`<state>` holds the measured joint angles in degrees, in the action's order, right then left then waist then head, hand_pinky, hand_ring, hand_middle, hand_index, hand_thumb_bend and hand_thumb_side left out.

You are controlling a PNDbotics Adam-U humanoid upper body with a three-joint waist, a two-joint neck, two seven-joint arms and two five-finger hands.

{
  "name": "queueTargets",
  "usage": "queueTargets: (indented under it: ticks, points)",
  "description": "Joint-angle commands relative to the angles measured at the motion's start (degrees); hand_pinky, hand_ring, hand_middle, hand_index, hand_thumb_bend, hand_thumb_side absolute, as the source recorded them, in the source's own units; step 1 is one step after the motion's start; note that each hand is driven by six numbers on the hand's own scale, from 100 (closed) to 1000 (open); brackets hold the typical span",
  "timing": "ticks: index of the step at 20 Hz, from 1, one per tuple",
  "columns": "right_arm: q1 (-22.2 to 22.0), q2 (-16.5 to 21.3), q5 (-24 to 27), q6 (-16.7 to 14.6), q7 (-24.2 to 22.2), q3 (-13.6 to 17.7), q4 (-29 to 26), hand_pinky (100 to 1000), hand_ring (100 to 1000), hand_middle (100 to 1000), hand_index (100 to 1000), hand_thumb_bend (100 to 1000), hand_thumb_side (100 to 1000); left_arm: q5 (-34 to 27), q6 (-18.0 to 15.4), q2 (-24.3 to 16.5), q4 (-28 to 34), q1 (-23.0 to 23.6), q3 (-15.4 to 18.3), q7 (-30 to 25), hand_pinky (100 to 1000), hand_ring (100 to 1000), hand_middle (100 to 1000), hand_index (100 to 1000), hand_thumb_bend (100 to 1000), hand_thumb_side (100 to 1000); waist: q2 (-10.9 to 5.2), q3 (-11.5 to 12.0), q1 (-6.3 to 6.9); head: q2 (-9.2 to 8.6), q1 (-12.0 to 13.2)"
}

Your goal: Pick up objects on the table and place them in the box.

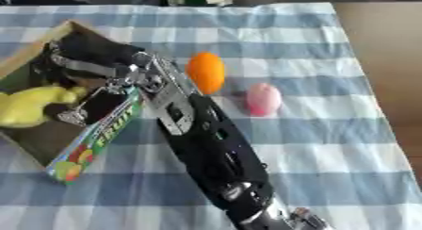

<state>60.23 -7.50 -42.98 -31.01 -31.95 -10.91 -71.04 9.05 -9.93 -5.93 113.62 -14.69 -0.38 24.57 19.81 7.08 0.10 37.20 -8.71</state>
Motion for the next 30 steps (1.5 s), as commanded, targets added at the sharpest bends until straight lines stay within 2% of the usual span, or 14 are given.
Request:
queueTargets:
  ticks: [1,7,10,14,19,21,23,25,26,27,29,30]
  points:
    - [2.9,-1.0,-2.9,0.5,1.6,1.0,1.6,726,652,263,388,100,141,-0.4,-0.1,-0.1,1.0,-0.7,-0.3,-0.4,498,646,606,755,100,736,-0.84,0.5,0.07,0.14,-0.3]
    - [5.6,-1.4,-8.0,-0.2,0.6,2.5,8.4,733,656,269,393,100,135,-0.6,0.0,-0.1,1.0,-1.0,-0.6,-0.8,498,646,606,755,100,738,-0.32,1.3,-0.27,0.10,-0.4]
    - [5.9,-1.6,-11.0,-0.5,1.9,3.2,9.6,725,654,272,393,100,135,-0.6,-0.1,0.0,1.0,-1.1,-0.6,-0.9,498,646,606,754,100,738,-0.08,1.5,-0.27,-0.01,-0.5]
    - [5.5,-3.1,-23.7,-1.4,8.8,5.0,11.7,720,652,274,392,100,135,-0.7,-0.1,0.1,1.0,-1.1,-0.6,-1.0,498,647,606,754,100,739,0.17,1.7,-0.21,-0.32,-0.6]
    - [5.6,-3.5,-31.5,-1.3,15.7,6.7,14.4,717,653,280,398,100,134,-0.7,0.0,0.2,1.0,-1.1,-0.7,-1.1,499,647,606,753,100,741,0.21,1.5,-0.17,-0.51,-0.5]
    - [5.7,-3.6,-33.1,-1.7,16.6,6.7,15.2,721,668,314,435,100,117,-0.8,0.0,0.2,1.0,-1.1,-0.7,-1.2,499,647,606,753,100,740,0.20,1.5,-0.16,-0.59,-0.6]
    - [5.7,-3.7,-34.6,-3.1,16.2,6.5,15.9,731,700,406,539,100,105,-0.8,0.0,0.2,1.0,-1.0,-0.7,-1.2,499,647,606,753,100,740,0.20,1.5,-0.12,-0.67,-0.6]
    - [5.6,-3.9,-35.4,-4.6,15.2,6.6,16.3,760,771,597,717,100,331,-0.8,0.1,0.3,1.0,-1.0,-0.7,-1.2,499,647,606,753,100,740,0.19,1.6,-0.08,-0.75,-0.7]
    - [5.6,-4.0,-35.6,-5.3,14.7,6.6,16.3,760,771,597,717,100,331,-0.8,0.1,0.3,1.0,-1.0,-0.8,-1.3,499,647,606,753,100,740,0.18,1.6,-0.08,-0.79,-0.7]
    - [5.6,-4.0,-35.7,-5.8,14.3,6.7,16.3,804,841,742,817,100,490,-0.9,0.1,0.3,1.0,-1.0,-0.8,-1.3,499,647,606,753,100,740,0.17,1.6,-0.07,-0.82,-0.7]
    - [5.7,-4.1,-35.9,-7.2,13.0,6.7,16.2,804,841,742,817,100,490,-0.9,0.1,0.3,1.0,-1.0,-0.8,-1.4,499,647,606,753,100,740,0.14,1.5,-0.06,-0.84,-0.8]
    - [5.8,-4.2,-35.9,-7.7,12.5,6.7,16.1,847,914,852,890,170,678,-0.9,0.1,0.3,1.0,-1.0,-0.8,-1.4,499,647,606,752,100,740,0.12,1.5,-0.06,-0.85,-0.8]
